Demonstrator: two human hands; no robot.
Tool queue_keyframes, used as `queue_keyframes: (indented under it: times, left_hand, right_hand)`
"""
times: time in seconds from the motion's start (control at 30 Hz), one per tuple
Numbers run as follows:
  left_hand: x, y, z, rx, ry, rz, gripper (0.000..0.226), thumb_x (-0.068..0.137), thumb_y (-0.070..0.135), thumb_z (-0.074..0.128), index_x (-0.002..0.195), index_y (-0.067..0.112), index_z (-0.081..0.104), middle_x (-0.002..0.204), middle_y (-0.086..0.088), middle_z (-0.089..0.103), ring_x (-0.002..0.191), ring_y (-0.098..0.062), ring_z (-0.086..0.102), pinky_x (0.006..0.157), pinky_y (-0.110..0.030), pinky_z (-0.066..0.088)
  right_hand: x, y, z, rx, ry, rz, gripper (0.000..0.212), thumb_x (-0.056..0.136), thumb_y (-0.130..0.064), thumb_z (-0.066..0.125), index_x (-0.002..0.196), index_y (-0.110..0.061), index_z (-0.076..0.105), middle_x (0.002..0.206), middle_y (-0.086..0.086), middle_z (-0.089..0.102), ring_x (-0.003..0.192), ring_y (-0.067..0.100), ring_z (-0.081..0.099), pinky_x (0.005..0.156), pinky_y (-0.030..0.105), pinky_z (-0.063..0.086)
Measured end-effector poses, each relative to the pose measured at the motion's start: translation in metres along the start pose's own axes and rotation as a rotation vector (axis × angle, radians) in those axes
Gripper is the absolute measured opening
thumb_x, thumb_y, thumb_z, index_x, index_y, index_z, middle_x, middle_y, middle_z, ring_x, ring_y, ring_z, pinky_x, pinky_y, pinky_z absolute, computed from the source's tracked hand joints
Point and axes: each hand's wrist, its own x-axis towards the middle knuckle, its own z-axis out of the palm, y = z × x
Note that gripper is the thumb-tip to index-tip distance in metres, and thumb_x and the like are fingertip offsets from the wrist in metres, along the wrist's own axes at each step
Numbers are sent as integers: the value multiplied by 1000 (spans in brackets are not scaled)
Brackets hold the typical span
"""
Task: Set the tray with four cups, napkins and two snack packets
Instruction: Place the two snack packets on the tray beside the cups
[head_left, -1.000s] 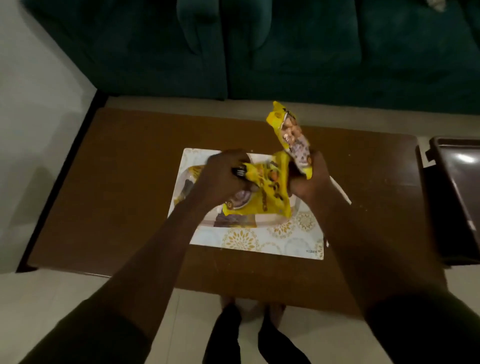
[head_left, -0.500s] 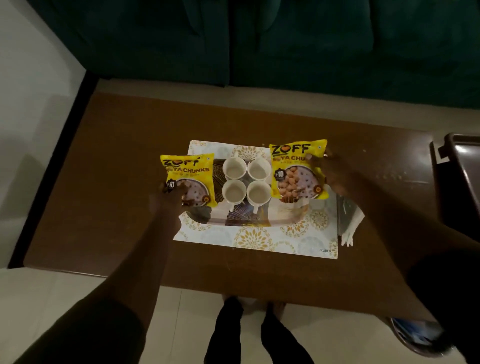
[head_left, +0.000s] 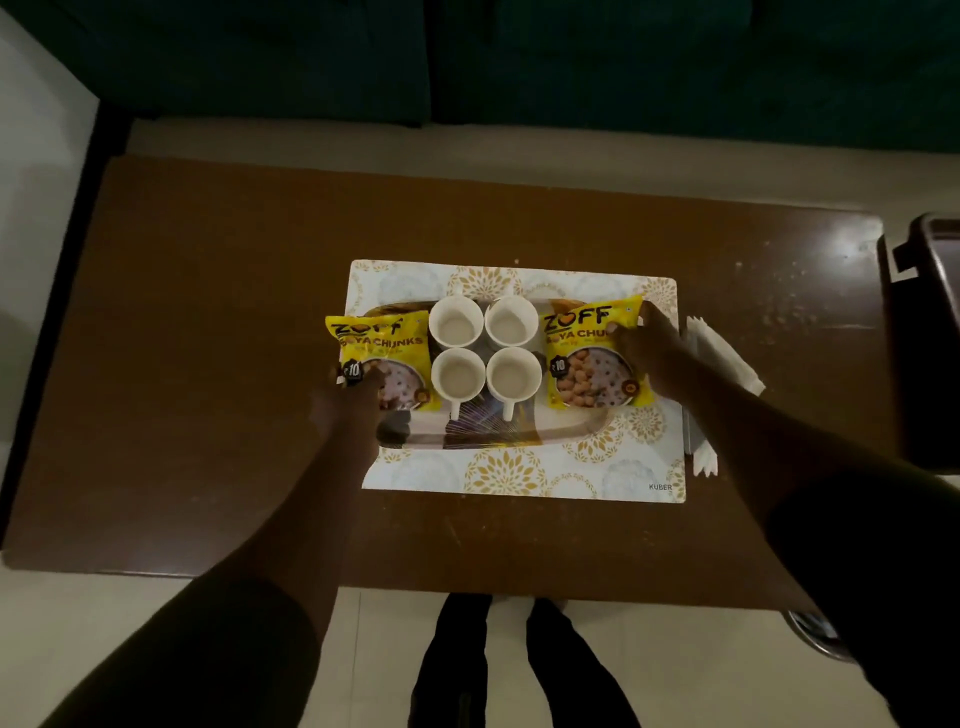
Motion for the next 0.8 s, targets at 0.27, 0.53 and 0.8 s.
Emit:
queue_keyframes:
  times: [0.27,0.53,0.8]
  left_hand:
    - [-4,6,1,507,109,225,52,83,36,68,125,8,55,124,-17,60,111,-38,59,88,-51,52]
    - [-3,0,-1,614,140,318,43,88,26,66,128,11,58,128,-19,61,117,-42,56,88,-44,46]
    - [-5,-11,-6,645,90,284,50,90,34,61,135,16,49,136,-17,44,114,-39,53,82,-38,39]
  right_hand:
    - [-14,-6,15,-113,41,-46,49,87,-32,65,127,-10,47,114,17,64,99,36,64,74,41,56]
    - [-17,2,13,-216,197,-202,40,90,-4,53,131,-7,53,96,18,74,77,24,66,63,28,48]
    - [-22,3,17,-244,186,-195,49,86,-5,54,135,-6,48,109,21,70,92,33,66,73,38,55]
